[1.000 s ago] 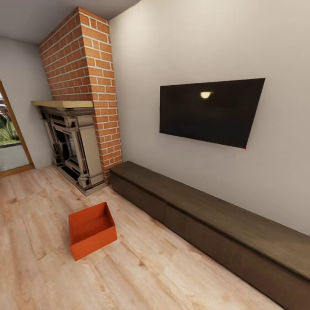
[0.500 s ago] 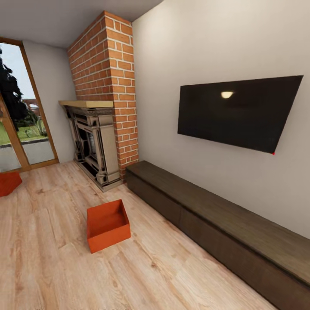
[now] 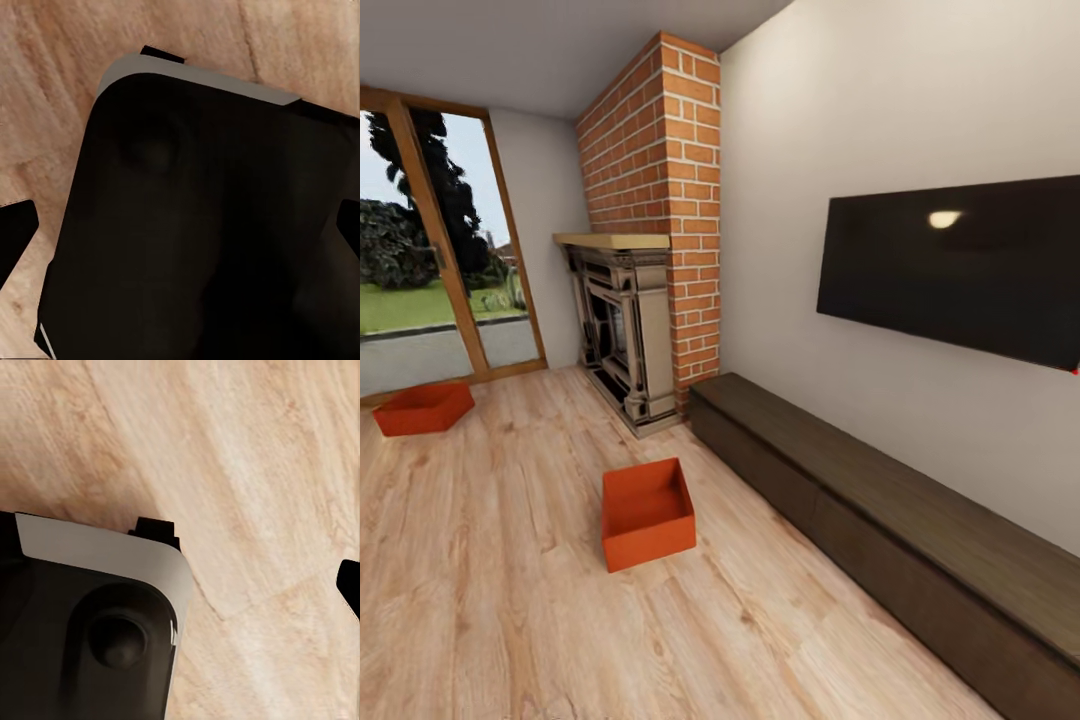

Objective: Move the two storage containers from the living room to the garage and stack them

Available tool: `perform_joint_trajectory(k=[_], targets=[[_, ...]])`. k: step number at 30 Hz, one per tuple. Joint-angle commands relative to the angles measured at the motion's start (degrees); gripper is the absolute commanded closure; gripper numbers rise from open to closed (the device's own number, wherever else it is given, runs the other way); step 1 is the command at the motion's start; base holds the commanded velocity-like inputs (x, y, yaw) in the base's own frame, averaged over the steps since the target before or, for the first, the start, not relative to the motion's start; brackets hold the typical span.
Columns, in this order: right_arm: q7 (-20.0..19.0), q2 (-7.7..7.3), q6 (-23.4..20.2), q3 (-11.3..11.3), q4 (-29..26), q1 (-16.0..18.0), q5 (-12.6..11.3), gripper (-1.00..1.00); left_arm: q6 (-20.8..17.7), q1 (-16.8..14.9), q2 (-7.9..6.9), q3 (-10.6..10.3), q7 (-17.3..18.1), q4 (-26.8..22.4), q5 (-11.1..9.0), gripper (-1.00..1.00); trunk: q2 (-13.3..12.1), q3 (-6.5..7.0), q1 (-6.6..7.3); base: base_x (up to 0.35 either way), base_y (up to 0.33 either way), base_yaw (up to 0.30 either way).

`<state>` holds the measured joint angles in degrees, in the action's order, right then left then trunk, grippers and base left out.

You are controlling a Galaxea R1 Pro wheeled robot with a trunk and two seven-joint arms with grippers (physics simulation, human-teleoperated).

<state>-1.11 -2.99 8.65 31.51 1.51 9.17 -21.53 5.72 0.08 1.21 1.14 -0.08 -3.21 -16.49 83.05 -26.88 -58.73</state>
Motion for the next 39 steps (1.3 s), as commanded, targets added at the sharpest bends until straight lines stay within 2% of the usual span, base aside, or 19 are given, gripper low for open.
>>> perform_joint_trajectory(k=[1,15,22,39], targets=[[-0.1,0.02,0.3,0.5,0.2,0.1,-0.5,-1.0,0.1,0.0,0.02,0.1,0.0,0.0,-0.2,-1.0,0.0,-0.05,0.0,0.0,0.0,0.269],[-0.1,0.09,0.3,0.5,0.2,0.1,-0.6,-1.0,0.1,0.0,0.04,0.1,0.0,0.0,-0.2,-1.0,0.0,-0.05,0.0,0.0,0.0,0.268],[-0.1,0.01,0.3,0.4,0.2,0.1,-0.6,-1.0,0.1,0.0,0.09,0.1,0.0,0.0,-0.2,-1.0,0.0,-0.05,0.0,0.041,0.0,0.078],[-0.1,-0.02,0.3,0.5,0.2,0.1,-0.4,-1.0,0.1,0.0,0.02,0.0,0.0,0.0,-0.3,-1.0,0.0,-0.05,0.0,0.304,0.0,0.002]])
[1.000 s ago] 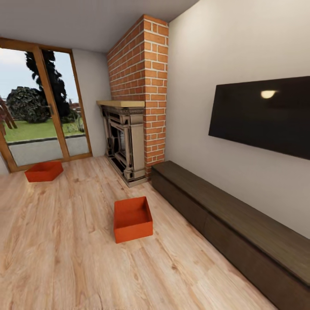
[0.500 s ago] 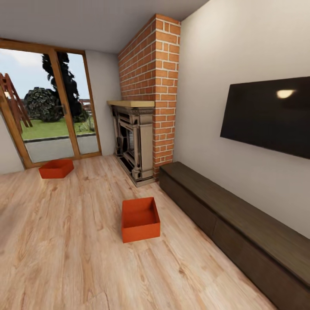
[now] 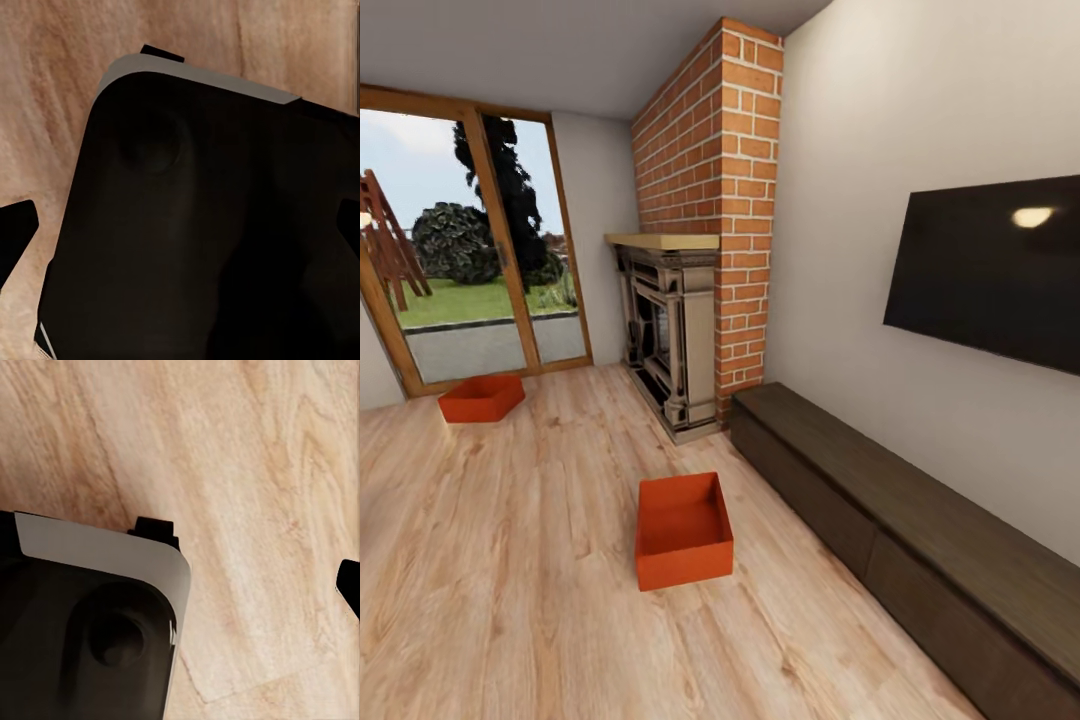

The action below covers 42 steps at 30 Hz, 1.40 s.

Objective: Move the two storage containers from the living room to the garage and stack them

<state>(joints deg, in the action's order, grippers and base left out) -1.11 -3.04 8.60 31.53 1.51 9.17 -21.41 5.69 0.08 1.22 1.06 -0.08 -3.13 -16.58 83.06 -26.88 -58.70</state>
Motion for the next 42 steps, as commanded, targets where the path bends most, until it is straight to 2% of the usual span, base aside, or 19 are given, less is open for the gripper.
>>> perform_joint_trajectory(k=[1,24,33,42], targets=[[-0.1,0.06,0.3,0.5,0.2,0.1,-0.6,-1.0,0.1,0.0,0.01,0.1,0.0,-0.1,-0.2,-1.0,0.0,-0.05,-0.03,0.321,0.0,0.005],[-0.1,0.05,0.4,0.5,0.2,0.1,-0.6,-1.0,0.1,0.0,0.01,0.1,0.0,0.0,-0.2,-1.0,0.0,-0.05,-0.03,0.321,0.0,0.233],[-0.1,-0.04,0.4,0.5,0.1,0.1,-0.5,-1.0,0.1,0.0,-0.02,0.1,0.0,0.0,-0.2,-1.0,0.0,-0.05,-0.03,0.321,0.0,0.031],[-0.5,0.23,0.4,0.5,0.2,-0.1,-0.7,-1.0,0.1,0.0,0.12,0.3,0.0,-0.2,-0.4,-1.0,0.0,-0.05,-0.03,0.0,0.0,0.0]])
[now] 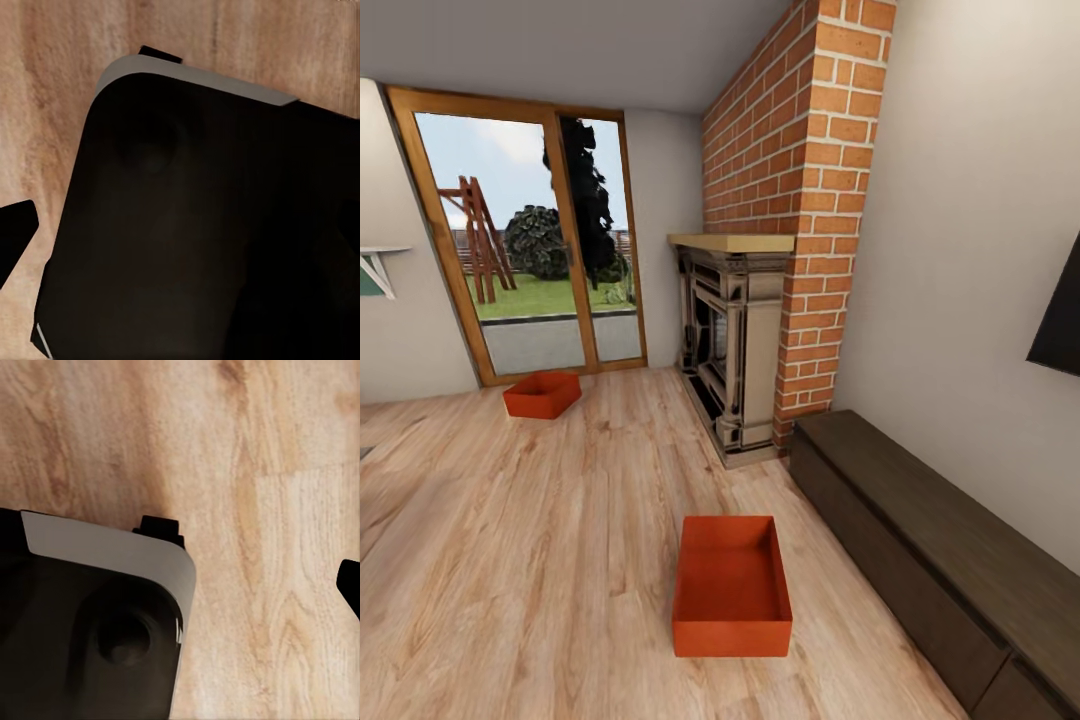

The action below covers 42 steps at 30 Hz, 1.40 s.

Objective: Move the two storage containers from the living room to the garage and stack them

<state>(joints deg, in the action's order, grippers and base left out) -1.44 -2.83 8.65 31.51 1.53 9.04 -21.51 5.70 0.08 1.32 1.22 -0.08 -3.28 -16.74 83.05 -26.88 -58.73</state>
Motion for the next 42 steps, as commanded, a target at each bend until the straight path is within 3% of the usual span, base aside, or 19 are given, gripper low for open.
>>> perform_joint_trajectory(k=[1,12,42], targets=[[-0.1,0.12,0.3,0.5,0.2,0.1,-0.6,-1.0,0.1,0.0,0.18,0.1,0.0,-0.1,-0.2,-1.0,0.0,-0.05,0.0,0.0,0.0,0.0],[-0.1,0.28,0.3,0.5,0.2,0.1,-0.6,-1.0,0.1,0.0,0.16,0.1,0.1,0.1,-0.3,-1.0,0.0,-0.05,0.0,0.039,0.0,0.0],[0.6,0.2,0.3,0.5,0.2,0.1,-0.5,-1.0,0.1,0.0,0.05,0.3,0.0,0.1,-0.5,-1.0,0.0,-0.05,0.0,0.274,0.0,0.0]])
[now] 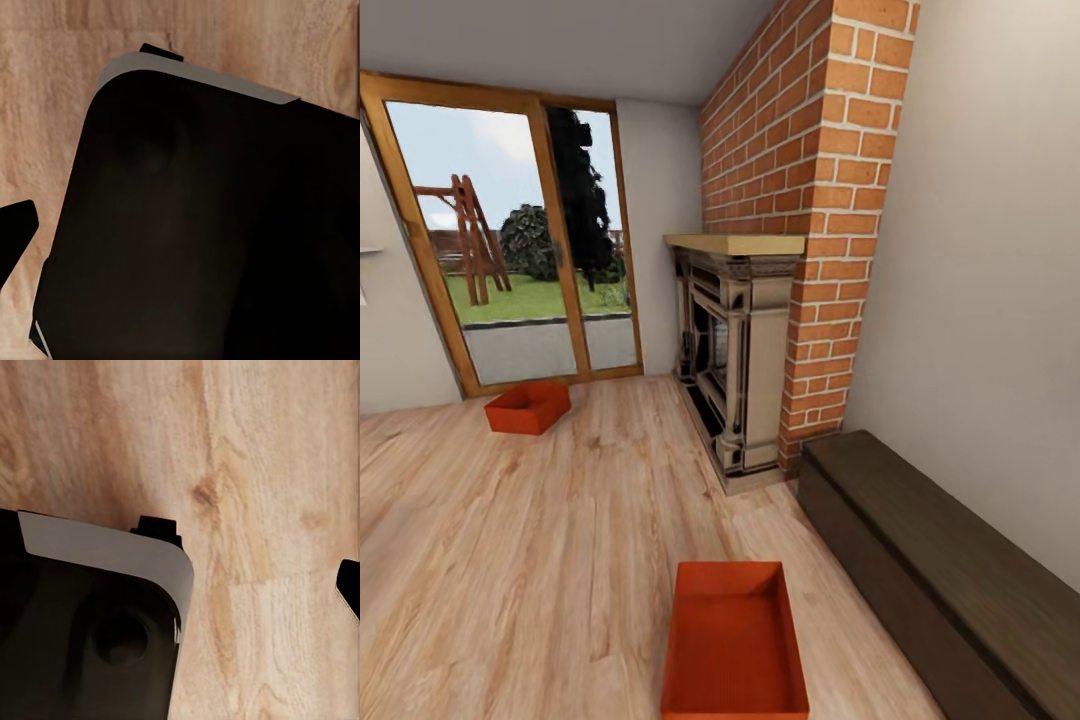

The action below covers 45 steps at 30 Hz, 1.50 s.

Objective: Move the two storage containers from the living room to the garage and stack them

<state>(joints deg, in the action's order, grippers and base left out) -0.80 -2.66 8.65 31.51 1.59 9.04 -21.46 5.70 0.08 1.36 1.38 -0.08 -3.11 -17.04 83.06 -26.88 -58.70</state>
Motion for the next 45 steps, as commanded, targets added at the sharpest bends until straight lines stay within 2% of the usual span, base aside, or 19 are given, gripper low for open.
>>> perform_joint_trajectory(k=[1,23,29,45], targets=[[-0.1,0.03,0.3,0.5,0.2,0.1,-0.5,-1.0,0.1,0.0,0.01,0.1,0.0,-0.1,-0.2,-1.0,0.0,-0.05,-0.03,0.262,0.0,0.0],[-0.1,0.05,0.3,0.5,0.2,0.1,-0.5,-1.0,0.1,0.0,0.05,0.1,0.0,-0.1,-0.2,-1.0,0.0,-0.05,-0.03,0.245,0.0,0.0],[-0.1,0.18,0.3,0.5,0.2,0.0,-0.5,-1.0,0.1,0.0,0.05,0.1,0.0,-0.1,-0.2,-1.0,0.0,-0.05,-0.03,0.027,0.0,-0.038],[-0.1,0.15,0.3,0.5,0.2,0.1,-0.5,-1.0,0.1,0.0,0.05,0.1,0.0,-0.1,-0.2,-1.0,0.0,-0.05,-0.03,0.0,0.0,-0.203]])
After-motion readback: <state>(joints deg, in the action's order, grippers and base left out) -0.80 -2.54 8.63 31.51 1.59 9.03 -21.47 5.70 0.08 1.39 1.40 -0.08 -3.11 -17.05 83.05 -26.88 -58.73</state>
